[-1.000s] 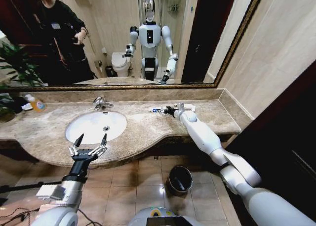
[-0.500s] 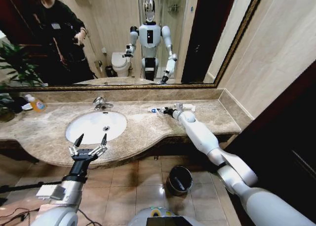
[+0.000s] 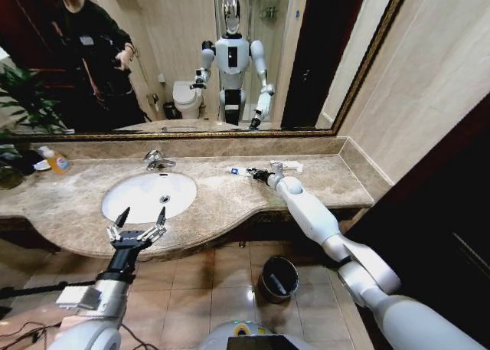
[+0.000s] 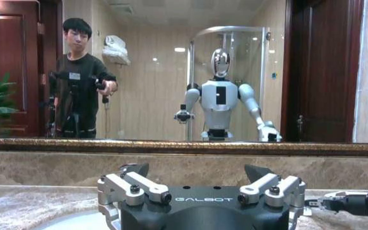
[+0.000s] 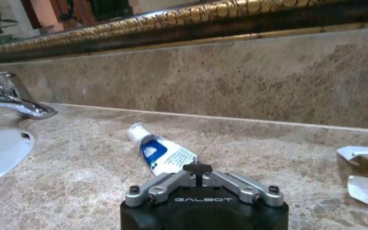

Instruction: Pick up the trash from the sink and place it in the trash bin.

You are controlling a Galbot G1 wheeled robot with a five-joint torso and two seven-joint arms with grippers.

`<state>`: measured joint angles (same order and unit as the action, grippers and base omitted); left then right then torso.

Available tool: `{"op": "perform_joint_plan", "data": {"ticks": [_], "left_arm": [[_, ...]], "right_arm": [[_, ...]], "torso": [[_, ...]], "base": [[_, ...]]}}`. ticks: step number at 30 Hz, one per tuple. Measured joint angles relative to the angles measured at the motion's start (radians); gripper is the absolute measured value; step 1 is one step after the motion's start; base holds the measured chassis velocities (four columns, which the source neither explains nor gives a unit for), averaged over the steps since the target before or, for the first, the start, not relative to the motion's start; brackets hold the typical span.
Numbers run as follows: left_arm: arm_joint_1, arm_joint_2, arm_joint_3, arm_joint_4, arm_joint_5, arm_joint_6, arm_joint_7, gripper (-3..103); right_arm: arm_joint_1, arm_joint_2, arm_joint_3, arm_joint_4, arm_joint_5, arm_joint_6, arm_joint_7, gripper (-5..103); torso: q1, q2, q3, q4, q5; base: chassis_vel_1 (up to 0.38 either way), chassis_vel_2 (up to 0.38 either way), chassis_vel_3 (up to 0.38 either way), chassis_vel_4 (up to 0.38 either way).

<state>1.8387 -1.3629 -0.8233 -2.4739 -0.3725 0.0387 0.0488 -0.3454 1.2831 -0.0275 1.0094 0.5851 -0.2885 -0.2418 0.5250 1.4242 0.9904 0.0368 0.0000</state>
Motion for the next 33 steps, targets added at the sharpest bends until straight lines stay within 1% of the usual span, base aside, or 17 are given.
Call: {"op": "perform_joint_plan", "data": {"ticks": [3, 7, 8, 10, 11, 14, 15, 17, 18, 19, 22, 23, 24, 26, 27, 31, 33], "left_arm": [[0.0, 0.0, 0.0, 0.0, 0.0, 0.0, 0.0, 100], [0.0, 0.0, 0.0, 0.0, 0.0, 0.0, 0.0, 100], [0.0, 0.0, 0.0, 0.0, 0.0, 0.0, 0.0, 100], [0.0, 0.0, 0.0, 0.0, 0.0, 0.0, 0.0, 100], [0.0, 0.0, 0.0, 0.0, 0.0, 0.0, 0.0, 100], [0.0, 0.0, 0.0, 0.0, 0.0, 0.0, 0.0, 100], [0.0, 0.0, 0.0, 0.0, 0.0, 0.0, 0.0, 100], [0.0, 0.0, 0.0, 0.0, 0.0, 0.0, 0.0, 100], [0.0, 0.0, 0.0, 0.0, 0.0, 0.0, 0.0, 100], [0.0, 0.0, 0.0, 0.0, 0.0, 0.0, 0.0, 100], [0.0, 0.0, 0.0, 0.0, 0.0, 0.0, 0.0, 100], [0.0, 0.0, 0.0, 0.0, 0.0, 0.0, 0.0, 100], [0.0, 0.0, 0.0, 0.0, 0.0, 0.0, 0.0, 100], [0.0, 0.0, 0.0, 0.0, 0.0, 0.0, 0.0, 100], [0.0, 0.0, 0.0, 0.0, 0.0, 0.0, 0.0, 100], [0.0, 0.0, 0.0, 0.0, 0.0, 0.0, 0.0, 100], [0.0, 0.0, 0.0, 0.0, 0.0, 0.0, 0.0, 100]], "right_arm": [[-0.013, -0.012, 0.0, 0.029, 0.008, 0.002, 0.012, 1], [-0.054, -0.046, -0.002, 0.124, 0.04, 0.005, 0.07, 0], [-0.054, -0.046, -0.002, 0.124, 0.04, 0.005, 0.07, 0], [-0.081, -0.064, -0.002, 0.187, 0.048, 0.015, 0.112, 0], [-0.081, -0.064, -0.002, 0.187, 0.048, 0.015, 0.112, 0], [-0.138, -0.093, 0.001, 0.299, 0.075, 0.049, 0.2, 0], [-0.138, -0.093, 0.001, 0.299, 0.075, 0.049, 0.2, 0], [-0.184, -0.109, 0.021, 0.37, 0.086, 0.091, 0.237, 0], [-0.184, -0.109, 0.021, 0.37, 0.086, 0.091, 0.237, 0], [-0.202, -0.116, 0.029, 0.395, 0.087, 0.111, 0.246, 0], [-0.268, -0.136, 0.075, 0.459, 0.052, 0.217, 0.265, 0], [-0.268, -0.136, 0.075, 0.459, 0.052, 0.217, 0.265, 0], [-0.282, -0.139, 0.086, 0.469, 0.043, 0.241, 0.267, 0], [-0.346, -0.145, 0.137, 0.506, 0.016, 0.318, 0.27, 0], [-0.346, -0.145, 0.137, 0.506, 0.016, 0.318, 0.27, 0], [-0.502, -0.176, 0.21, 0.625, -0.004, 0.378, 0.299, 0], [-0.529, -0.182, 0.219, 0.649, -0.012, 0.381, 0.305, 0]], "torso": [[0.0, 0.0, 0.0, 0.0, 0.0], [0.0, 0.0, 0.0, 0.0, 0.0], [0.0, 0.0, 0.0, 0.0, 0.0], [0.0, 0.0, 0.0, 0.0, 0.0], [0.0, 0.0, 0.0, 0.0, 0.0], [0.0, 0.0, 0.0, 0.0, 0.0002], [0.0, 0.0, 0.0, 0.0, 0.0002], [0.0, 0.0, 0.0, 0.0001, 0.0001], [0.0, 0.0, 0.0, 0.0001, 0.0001], [0.0, 0.0, 0.0, 0.0, 0.0001], [0.0, 0.0, 0.0, 0.0, 0.0001], [0.0, 0.0, 0.0, 0.0, 0.0001], [0.0, 0.0, 0.0, 0.0, 0.0], [0.0, 0.0, 0.0, 0.0, 0.0002], [0.0, 0.0, 0.0, 0.0, 0.0002], [0.0, 0.0, 0.0, -0.0001, 0.0003], [0.0, 0.0, 0.0, -0.0003, 0.0003]], "base": [[0.0, 0.0, 0.0, 0.0], [0.0, 0.0, 0.0, 0.0], [0.0, 0.0, 0.0, 0.0], [0.0, 0.0, 0.0, 0.0], [0.0, 0.0, 0.0, 0.0], [0.0, 0.0, 0.0, 0.0], [0.0, 0.0, 0.0, 0.0], [0.0, 0.0, 0.0, 0.0], [0.0, 0.0, 0.0, 0.0], [0.0, 0.0, 0.0, 0.0], [0.0, 0.0, 0.0, 0.0], [0.0, 0.0, 0.0, 0.0], [0.0, 0.0, 0.0, 0.0], [0.0, 0.0, 0.0, 0.0], [0.0, 0.0, 0.0, 0.0], [0.0, 0.0, 0.0, 0.0], [0.0, 0.0, 0.0, 0.0]]}}
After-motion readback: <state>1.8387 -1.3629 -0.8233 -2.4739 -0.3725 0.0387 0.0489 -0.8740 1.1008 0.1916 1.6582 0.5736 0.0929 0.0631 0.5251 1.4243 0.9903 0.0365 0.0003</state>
